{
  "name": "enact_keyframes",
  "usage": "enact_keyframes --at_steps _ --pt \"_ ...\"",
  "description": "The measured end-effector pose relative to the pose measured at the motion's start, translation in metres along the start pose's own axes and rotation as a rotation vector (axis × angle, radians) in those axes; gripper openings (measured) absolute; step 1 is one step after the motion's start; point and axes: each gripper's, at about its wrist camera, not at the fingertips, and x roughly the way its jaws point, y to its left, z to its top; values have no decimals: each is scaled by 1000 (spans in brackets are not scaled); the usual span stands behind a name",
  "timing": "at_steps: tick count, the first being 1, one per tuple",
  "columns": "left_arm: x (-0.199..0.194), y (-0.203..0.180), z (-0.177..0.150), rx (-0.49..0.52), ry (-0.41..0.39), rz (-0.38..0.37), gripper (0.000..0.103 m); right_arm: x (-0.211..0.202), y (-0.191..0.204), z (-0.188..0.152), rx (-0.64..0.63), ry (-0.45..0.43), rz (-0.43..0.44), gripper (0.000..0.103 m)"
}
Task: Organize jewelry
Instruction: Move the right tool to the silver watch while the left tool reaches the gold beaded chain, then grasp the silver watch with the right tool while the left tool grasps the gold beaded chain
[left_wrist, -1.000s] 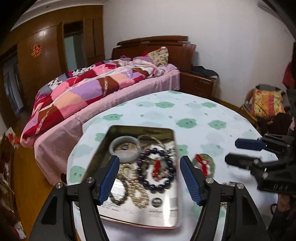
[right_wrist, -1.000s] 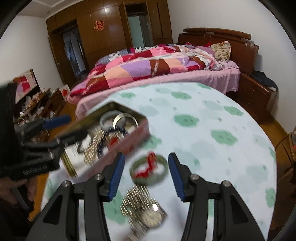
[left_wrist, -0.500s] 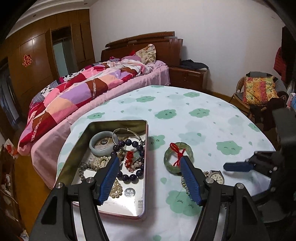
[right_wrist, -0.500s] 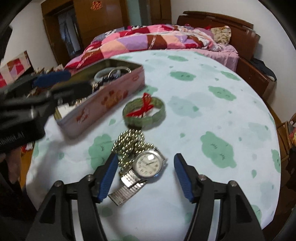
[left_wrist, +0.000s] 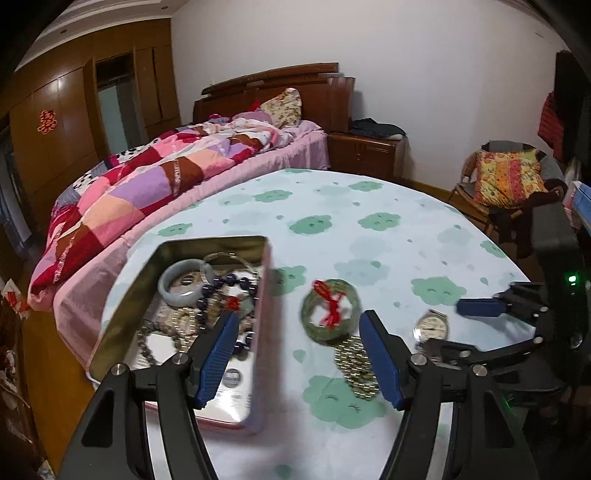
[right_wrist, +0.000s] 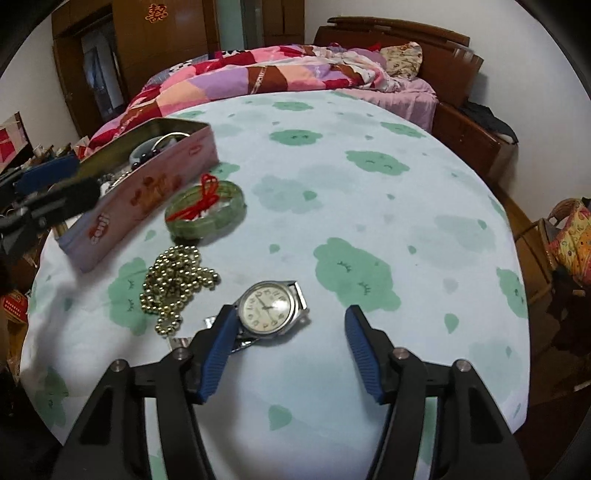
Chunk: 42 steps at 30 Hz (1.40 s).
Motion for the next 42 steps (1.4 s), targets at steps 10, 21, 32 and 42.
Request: enact_keyframes --at_steps 10,21,32,42 --pt "9 -18 -9 27 33 -39 68 2 2 -3 20 -35 64 48" --pt "16 -25 -15 34 57 -69 68 4 5 -4 8 -70 83 44" --pt "11 -26 -14 37 41 -85 63 1 3 -4 5 -95 95 40" --pt "16 -33 -16 52 62 -107 63 -7 -12 3 37 -117 127 25"
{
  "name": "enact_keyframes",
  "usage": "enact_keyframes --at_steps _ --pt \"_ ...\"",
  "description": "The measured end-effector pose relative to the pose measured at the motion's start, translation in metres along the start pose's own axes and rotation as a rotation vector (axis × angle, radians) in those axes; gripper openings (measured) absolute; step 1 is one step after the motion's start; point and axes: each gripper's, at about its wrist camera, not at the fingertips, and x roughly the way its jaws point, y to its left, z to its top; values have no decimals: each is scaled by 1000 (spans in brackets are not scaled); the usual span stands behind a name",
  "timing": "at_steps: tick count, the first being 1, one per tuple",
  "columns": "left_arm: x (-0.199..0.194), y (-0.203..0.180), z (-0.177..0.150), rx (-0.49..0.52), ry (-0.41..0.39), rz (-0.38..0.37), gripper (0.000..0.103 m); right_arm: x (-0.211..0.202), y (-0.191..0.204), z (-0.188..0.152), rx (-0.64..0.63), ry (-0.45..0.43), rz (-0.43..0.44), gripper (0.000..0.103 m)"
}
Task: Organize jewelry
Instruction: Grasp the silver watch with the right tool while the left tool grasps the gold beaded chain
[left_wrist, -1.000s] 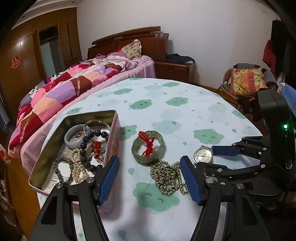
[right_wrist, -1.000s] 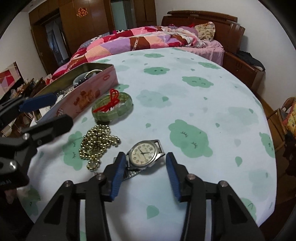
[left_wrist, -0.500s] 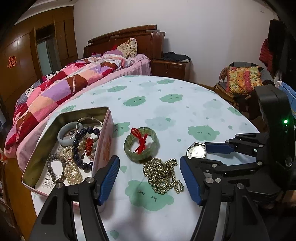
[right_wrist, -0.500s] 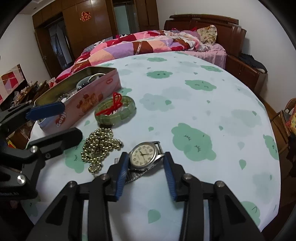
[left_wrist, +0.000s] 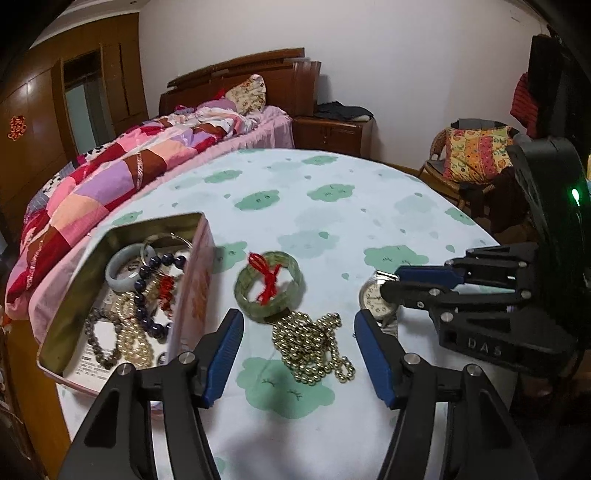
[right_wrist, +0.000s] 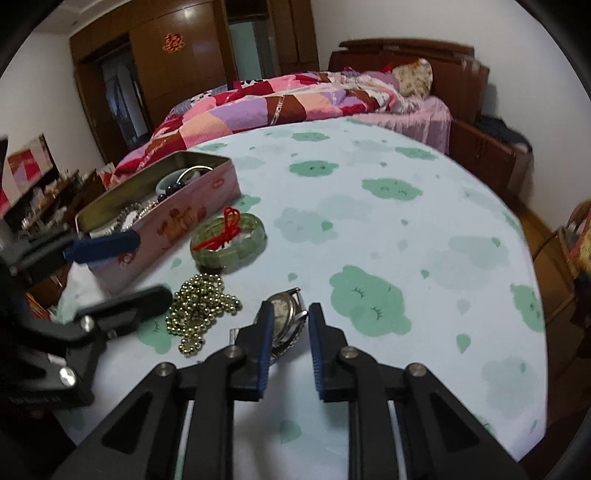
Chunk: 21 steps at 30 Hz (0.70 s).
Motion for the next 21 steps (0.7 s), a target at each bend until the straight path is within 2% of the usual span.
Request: enact_keyframes --at_steps 4,6,8,12,16,17,18,20,21 --pt "11 -1 -3 2 29 -15 63 7 0 -1 7 25 -3 35" --pt "18 2 -5 -13 54 -30 63 12 0 -2 14 43 -12 49" --pt "25 4 -6 -28 75 -56 62 15 2 -4 6 45 -22 51" --pt "37 7 -9 -53 117 -89 50 16 6 -3 -19 50 -57 52" --pt "44 10 -10 -68 139 -94 45 16 8 -3 -37 45 -72 52" --pt "44 8 -10 -58 138 -96 41 16 8 -4 -39 45 -69 48" --pt "45 6 -11 -44 137 -106 31 16 9 -4 -46 44 -63 44" --pt "45 5 -12 -33 135 -118 20 14 13 -5 -69 38 -70 43" --pt "44 5 -12 -33 134 -125 19 13 15 -6 -78 34 -71 43"
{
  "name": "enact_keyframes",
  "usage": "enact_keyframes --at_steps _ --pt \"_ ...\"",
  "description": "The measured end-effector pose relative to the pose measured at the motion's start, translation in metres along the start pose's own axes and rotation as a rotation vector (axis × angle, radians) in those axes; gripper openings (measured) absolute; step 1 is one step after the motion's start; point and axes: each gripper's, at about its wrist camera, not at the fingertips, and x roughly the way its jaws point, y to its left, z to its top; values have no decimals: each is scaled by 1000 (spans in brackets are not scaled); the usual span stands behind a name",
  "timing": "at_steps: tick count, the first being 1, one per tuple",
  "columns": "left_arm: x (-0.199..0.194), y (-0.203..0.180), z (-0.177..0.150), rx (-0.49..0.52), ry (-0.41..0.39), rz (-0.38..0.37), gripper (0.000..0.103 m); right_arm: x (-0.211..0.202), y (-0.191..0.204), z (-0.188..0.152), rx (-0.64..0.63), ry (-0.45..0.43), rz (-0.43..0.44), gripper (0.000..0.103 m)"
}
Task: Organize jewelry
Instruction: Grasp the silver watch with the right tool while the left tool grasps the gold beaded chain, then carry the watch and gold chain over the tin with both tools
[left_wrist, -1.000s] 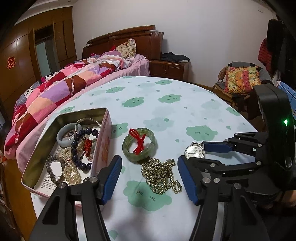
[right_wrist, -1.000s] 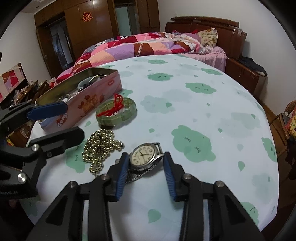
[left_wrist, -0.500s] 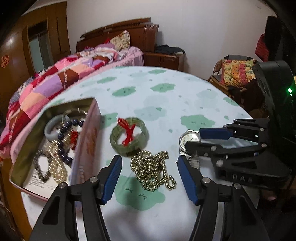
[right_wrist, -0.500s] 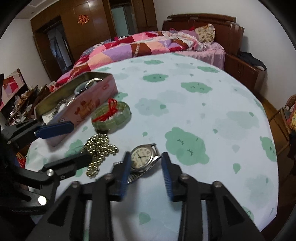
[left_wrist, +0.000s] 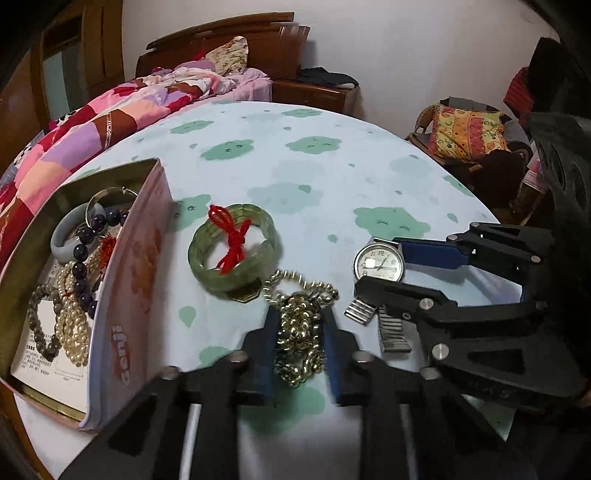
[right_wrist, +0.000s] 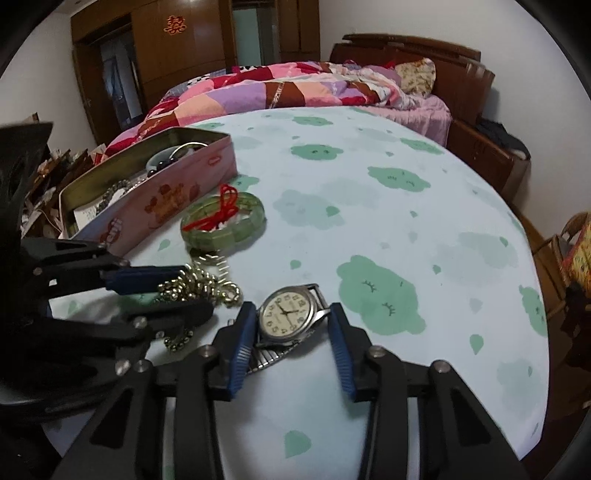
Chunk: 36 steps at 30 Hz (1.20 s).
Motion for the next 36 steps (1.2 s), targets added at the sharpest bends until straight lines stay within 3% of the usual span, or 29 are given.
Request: enact_keyframes --at_steps 21,36 --pt "-45 -2 9 27 -138 52 15 -21 -3 7 4 -75 -3 41" --pt "-94 10 28 22 -253 75 15 -49 -2 33 -5 -166 1 41"
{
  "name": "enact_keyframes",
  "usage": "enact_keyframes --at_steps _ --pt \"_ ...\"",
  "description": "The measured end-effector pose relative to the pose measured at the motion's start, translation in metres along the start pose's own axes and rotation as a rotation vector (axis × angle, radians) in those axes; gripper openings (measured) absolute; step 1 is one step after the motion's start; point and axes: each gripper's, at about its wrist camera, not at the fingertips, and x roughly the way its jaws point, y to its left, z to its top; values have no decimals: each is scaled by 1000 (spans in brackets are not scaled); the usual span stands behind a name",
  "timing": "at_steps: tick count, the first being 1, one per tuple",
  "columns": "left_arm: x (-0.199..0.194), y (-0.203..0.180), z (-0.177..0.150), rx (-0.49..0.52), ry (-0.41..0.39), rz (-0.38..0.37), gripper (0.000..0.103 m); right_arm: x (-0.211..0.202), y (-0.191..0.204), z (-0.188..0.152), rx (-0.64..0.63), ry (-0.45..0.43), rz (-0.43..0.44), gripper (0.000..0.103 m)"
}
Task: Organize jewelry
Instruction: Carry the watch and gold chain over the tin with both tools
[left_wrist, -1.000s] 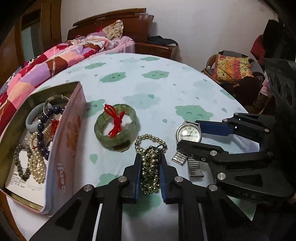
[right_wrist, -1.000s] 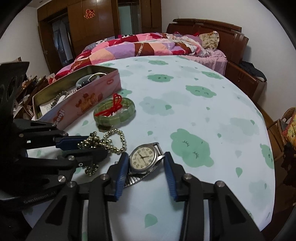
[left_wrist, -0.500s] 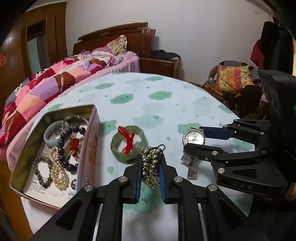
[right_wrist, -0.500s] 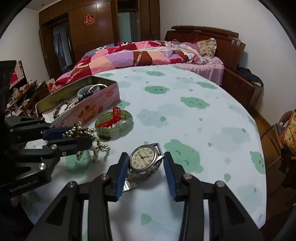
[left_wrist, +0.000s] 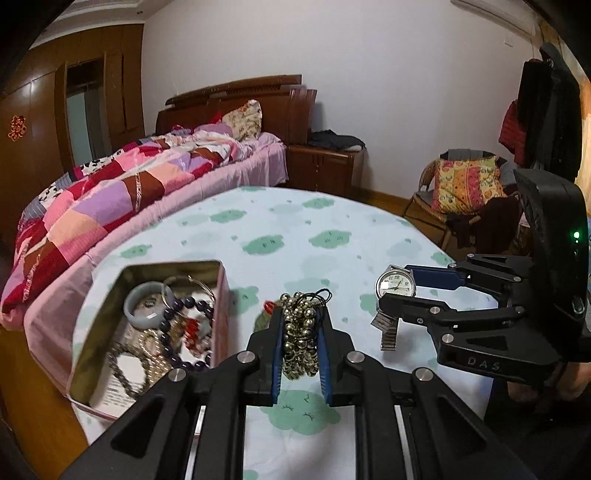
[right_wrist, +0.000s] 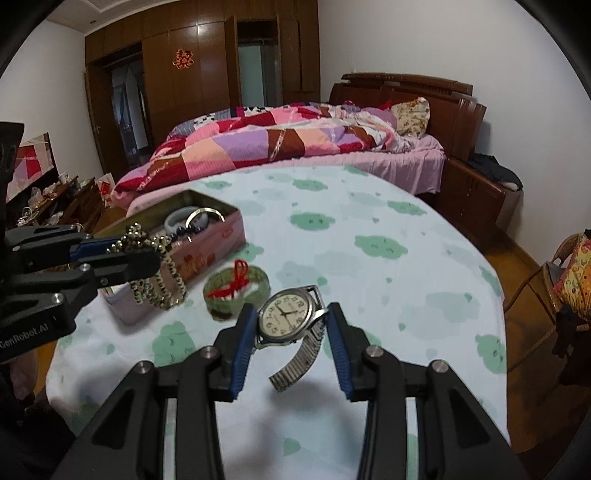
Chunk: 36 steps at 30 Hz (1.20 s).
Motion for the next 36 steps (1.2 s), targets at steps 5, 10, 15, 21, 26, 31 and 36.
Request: enact_keyframes --at_steps 5,10,15,21,26,31,36 --pt "-13 9 11 11 -27 14 15 -2 5 16 -18 -25 17 41" --pt "-27 33 21 -8 -63 65 15 -3 16 31 -51 -51 35 41" --pt "-37 64 25 -61 -87 125 15 -1 30 46 -82 -71 64 41" --pt "-41 93 25 -103 -93 174 15 3 52 64 -133 -96 96 41" --pt "-41 109 22 -129 -88 201 15 7 72 77 -175 -116 123 41" --pt "-35 118 18 -146 -73 211 15 14 91 86 -204 -121 155 41" --pt "-27 125 13 -163 -51 212 15 28 105 89 -214 -110 186 41"
